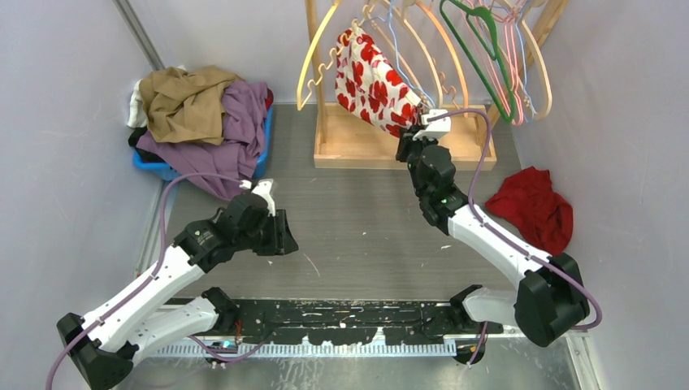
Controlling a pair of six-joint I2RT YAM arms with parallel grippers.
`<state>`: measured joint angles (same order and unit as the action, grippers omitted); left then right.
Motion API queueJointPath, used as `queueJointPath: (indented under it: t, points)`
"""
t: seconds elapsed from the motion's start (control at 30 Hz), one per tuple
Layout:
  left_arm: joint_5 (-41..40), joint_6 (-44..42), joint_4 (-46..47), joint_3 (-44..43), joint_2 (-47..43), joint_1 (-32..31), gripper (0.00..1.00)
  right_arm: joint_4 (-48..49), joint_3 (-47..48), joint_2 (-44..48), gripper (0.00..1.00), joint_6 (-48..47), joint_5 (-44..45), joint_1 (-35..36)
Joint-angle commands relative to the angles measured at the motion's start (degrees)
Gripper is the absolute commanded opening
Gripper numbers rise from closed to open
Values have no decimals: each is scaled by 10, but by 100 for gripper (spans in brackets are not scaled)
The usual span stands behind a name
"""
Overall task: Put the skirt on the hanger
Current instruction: Place the hanger at the clothesline.
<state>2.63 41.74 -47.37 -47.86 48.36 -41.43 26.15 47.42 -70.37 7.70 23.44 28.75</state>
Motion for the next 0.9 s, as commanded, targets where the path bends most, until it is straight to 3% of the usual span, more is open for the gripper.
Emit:
queueJointPath:
  t: [0.0,0.43,0.87]
  points:
    - [-3,-4,18,-15,1,4,41,42,-14,26,1,12,-15,-3]
    - [2,-3,25,-9,6,3,41,111,-113,-1,1,48,14,-3]
    - [-2,-3,21,-11,8,3,41,157,-92,-92,1,59,8,-3]
